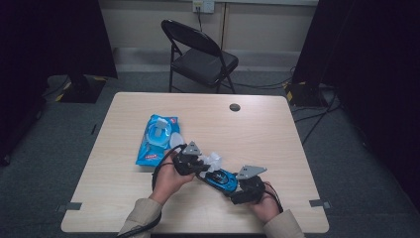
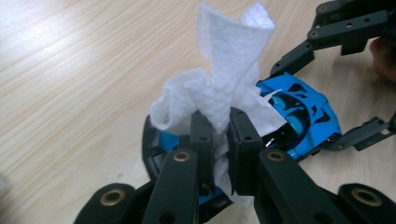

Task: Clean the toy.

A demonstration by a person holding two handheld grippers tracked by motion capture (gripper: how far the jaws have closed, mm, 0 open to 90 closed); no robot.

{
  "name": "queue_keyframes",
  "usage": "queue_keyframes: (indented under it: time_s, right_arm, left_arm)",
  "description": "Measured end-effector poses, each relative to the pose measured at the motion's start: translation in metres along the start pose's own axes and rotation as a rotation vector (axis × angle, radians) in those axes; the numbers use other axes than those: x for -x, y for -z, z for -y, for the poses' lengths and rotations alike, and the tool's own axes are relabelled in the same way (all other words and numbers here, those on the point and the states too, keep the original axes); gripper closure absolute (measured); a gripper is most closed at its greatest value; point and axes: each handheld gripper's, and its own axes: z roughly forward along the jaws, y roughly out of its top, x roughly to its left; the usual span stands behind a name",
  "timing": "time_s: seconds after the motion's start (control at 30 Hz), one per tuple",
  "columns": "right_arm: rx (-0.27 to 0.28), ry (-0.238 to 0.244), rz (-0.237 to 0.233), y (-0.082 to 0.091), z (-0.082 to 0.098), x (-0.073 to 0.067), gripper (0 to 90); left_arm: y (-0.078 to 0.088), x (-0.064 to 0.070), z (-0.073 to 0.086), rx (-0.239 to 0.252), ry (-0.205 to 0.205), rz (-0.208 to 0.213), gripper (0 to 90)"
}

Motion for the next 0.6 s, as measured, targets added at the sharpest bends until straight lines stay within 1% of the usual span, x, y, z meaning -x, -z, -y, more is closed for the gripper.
queue_keyframes:
  time_s: [0.1,0.2,0.37,0.5,0.6]
  right_arm:
    - [0.000,-0.001,0.000,0.000,0.000,0.000,24.0]
    - [0.000,-0.001,0.000,0.000,0.000,0.000,23.9]
    - [0.000,-0.001,-0.001,0.000,0.000,0.000,23.9]
    - [0.000,0.000,0.000,0.000,0.000,0.000,23.9]
    - [-0.001,-0.001,0.000,0.000,0.000,0.000,23.9]
  left_arm:
    - [0.002,-0.003,0.001,-0.005,-0.001,-0.010,82.2]
    - [0.004,-0.006,0.003,0.000,0.010,-0.014,82.2]
    - [0.007,-0.009,0.004,-0.006,0.012,-0.029,82.2]
    - [0.009,-0.013,0.006,-0.003,0.026,-0.039,82.2]
    - [0.012,-0.014,0.007,-0.004,0.028,-0.047,82.2]
